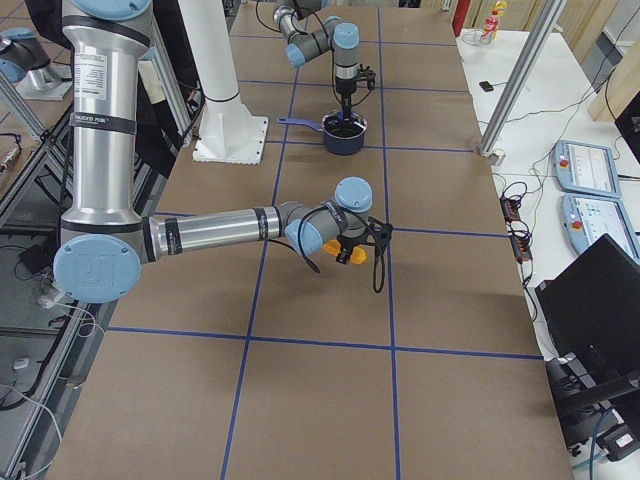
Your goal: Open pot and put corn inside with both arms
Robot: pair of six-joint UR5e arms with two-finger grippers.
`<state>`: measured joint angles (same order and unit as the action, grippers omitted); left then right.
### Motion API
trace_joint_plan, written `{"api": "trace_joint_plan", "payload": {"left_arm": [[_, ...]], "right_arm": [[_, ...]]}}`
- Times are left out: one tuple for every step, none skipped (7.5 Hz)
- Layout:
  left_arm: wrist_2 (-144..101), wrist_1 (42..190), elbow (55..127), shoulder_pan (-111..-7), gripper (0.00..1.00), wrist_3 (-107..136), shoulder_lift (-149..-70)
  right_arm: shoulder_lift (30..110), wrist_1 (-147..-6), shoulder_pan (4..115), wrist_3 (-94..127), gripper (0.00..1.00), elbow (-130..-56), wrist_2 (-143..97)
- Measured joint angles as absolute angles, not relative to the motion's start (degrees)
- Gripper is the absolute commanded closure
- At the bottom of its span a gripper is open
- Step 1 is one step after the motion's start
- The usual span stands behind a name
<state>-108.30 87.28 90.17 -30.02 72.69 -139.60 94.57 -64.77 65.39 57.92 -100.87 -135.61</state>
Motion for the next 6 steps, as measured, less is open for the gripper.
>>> {"api": "trace_joint_plan", "payload": {"left_arm": [[-108.36,87.22,90.24,-29.97,0.48,72.67,-139.64],[-108.46,87.10,90.61,-29.98,0.48,72.57,-139.80],[-108.58,86.83,91.41,-30.17,0.48,72.36,-139.90],[-108.84,86.34,92.54,-30.81,0.48,72.11,-139.82],[-109.62,85.61,93.87,-32.00,0.48,71.30,-139.28],[-110.59,85.01,95.80,-33.36,0.48,69.69,-137.72]], "right_arm": [[94.57,-64.77,65.43,57.92,0.68,-100.88,-135.62],[94.52,-64.79,65.46,57.92,0.68,-100.89,-135.71],[94.17,-65.21,65.58,57.94,0.68,-100.92,-136.17],[92.85,-67.18,65.96,57.98,0.68,-101.32,-136.71],[89.95,-72.06,66.49,58.01,0.68,-102.66,-137.01],[86.18,-78.48,66.58,58.23,0.68,-104.52,-137.00]]}}
